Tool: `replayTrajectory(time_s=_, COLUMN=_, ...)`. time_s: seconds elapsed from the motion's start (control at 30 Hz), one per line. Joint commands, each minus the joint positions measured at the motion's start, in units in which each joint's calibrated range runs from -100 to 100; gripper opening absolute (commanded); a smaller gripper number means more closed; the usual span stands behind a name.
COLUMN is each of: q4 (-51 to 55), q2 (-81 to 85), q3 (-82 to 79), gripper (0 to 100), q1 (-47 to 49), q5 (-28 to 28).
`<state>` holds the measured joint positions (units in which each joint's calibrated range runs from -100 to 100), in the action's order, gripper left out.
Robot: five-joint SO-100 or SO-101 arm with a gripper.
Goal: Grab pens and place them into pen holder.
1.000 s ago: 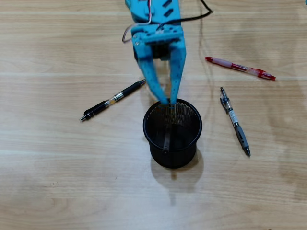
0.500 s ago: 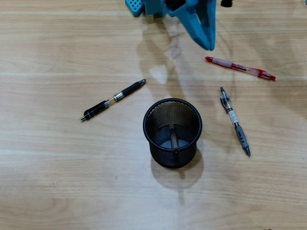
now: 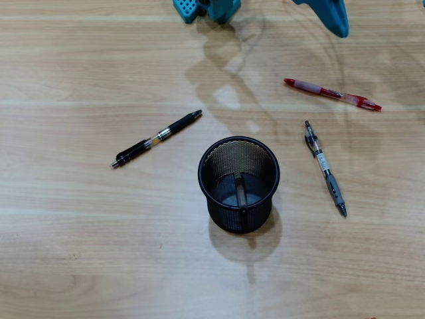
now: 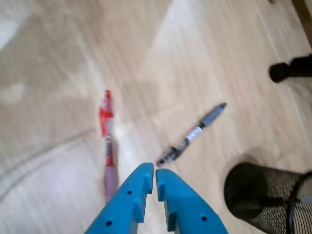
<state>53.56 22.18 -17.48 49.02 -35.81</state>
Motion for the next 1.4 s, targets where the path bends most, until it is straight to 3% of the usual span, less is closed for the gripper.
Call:
replayTrajectory(time_s=0.0, q4=0.2, q2=-2.3, q3=0.7, gripper=2, q1=3.9, q5=-0.1)
replayTrajectory(time_s=0.17, q4=1.2, q2=-11.3, q3=4.6, gripper=3, q1=5.1, q5=-2.9)
replayTrajectory(time_s=0.27, q4=3.7, q2=-16.7, q3=7.3, gripper=10, q1=6.0, q5=-4.4)
replayTrajectory(time_s=0.4, q4=11.0, q2=-22.6, q3=13.3, gripper=19, q1=7.3, q5=-5.7)
replayTrajectory(time_s=0.63, q4=22.9, q2=-28.8, q3=20.3, gripper=20, q1=7.7, q5=-7.3)
replayTrajectory(time_s=0.93, q4=22.1, q2=-36.6, q3=20.8, gripper=21, q1=8.3, q5=-7.4)
replayTrajectory(time_s=1.37, q4=11.7, q2=-47.7, q3=21.5, gripper=20, q1=8.8, q5=-9.3)
